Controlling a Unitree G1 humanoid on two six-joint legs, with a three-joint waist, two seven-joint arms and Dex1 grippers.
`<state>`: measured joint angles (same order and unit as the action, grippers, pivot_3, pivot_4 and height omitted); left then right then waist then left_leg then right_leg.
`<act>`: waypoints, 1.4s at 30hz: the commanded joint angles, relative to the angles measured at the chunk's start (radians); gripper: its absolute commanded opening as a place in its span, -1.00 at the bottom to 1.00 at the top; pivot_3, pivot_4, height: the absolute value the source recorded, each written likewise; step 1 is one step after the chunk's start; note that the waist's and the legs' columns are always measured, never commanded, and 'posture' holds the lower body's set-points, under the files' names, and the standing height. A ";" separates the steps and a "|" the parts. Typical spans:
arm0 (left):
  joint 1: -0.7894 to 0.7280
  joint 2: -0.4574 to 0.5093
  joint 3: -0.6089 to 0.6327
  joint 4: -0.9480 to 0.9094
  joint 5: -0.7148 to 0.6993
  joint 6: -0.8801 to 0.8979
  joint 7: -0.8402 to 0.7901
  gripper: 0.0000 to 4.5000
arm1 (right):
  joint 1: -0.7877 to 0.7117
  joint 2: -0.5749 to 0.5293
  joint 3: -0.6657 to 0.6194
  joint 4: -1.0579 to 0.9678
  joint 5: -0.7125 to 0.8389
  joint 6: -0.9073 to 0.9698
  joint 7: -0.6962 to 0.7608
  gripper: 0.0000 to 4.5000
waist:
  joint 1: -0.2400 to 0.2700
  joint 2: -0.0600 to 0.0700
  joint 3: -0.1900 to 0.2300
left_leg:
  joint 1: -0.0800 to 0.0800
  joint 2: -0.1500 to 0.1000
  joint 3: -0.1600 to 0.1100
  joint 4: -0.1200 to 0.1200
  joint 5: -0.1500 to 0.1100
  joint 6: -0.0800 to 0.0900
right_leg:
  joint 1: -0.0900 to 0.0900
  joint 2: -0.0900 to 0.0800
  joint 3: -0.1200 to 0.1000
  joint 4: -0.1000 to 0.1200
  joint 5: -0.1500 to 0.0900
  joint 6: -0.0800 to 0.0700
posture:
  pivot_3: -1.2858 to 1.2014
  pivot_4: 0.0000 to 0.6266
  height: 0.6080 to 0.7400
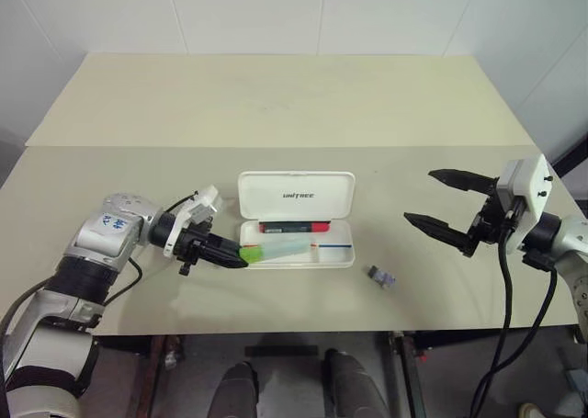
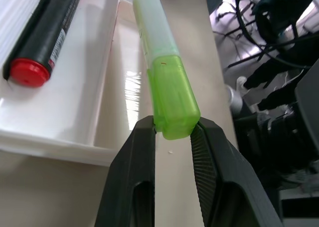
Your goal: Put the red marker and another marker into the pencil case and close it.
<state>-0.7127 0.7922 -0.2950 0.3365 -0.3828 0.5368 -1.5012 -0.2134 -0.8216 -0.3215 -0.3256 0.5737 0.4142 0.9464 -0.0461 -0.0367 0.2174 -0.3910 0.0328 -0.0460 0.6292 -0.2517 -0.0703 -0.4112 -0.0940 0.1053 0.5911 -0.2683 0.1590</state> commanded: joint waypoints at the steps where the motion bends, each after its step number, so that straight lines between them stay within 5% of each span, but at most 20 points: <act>1: -0.037 -0.014 -0.002 0.029 0.023 -0.048 -0.084 -0.74 | -0.013 0.000 -0.011 -0.024 0.014 -0.011 -0.008 1.00 | 0.001 0.000 0.000 | 0.000 0.000 0.000 0.000 0.000 0.000 | 0.000 0.000 0.000 0.000 0.000 0.001 | 0.03 -0.52 1.00; 39: -0.138 0.033 -0.200 0.111 -0.127 -0.166 -0.113 -0.74 | -0.020 0.013 0.001 -0.028 0.009 -0.019 -0.030 1.00 | 0.015 0.000 0.000 | 0.000 0.000 0.000 0.000 0.000 0.000 | 0.000 0.000 0.000 0.001 0.001 0.003 | 0.03 -0.52 1.00; 40: -0.140 0.031 -0.202 0.113 -0.127 -0.157 -0.113 -0.41 | -0.021 0.014 0.002 -0.028 0.008 -0.019 -0.031 1.00 | 0.015 0.000 0.000 | 0.000 0.000 0.000 0.000 0.000 0.000 | 0.000 0.000 0.000 0.001 0.001 0.003 | 0.03 -0.52 1.00; 42: -0.141 0.024 -0.203 0.119 -0.120 -0.169 -0.113 -0.15 | -0.022 0.014 0.003 -0.027 0.008 -0.020 -0.031 1.00 | 0.016 0.000 0.000 | 0.000 0.000 0.000 0.000 0.000 0.000 | 0.000 0.000 0.000 0.001 0.001 0.002 | 0.03 -0.52 1.00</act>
<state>-0.8294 0.8190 -0.4993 0.4471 -0.4949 0.3822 -1.5022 -0.2206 -0.8114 -0.3127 -0.3270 0.5731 0.4130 0.9219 -0.0304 -0.0367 0.2173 -0.3909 0.0327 -0.0460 0.6295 -0.2517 -0.0703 -0.4111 -0.0940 0.1053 0.5919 -0.2670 0.1615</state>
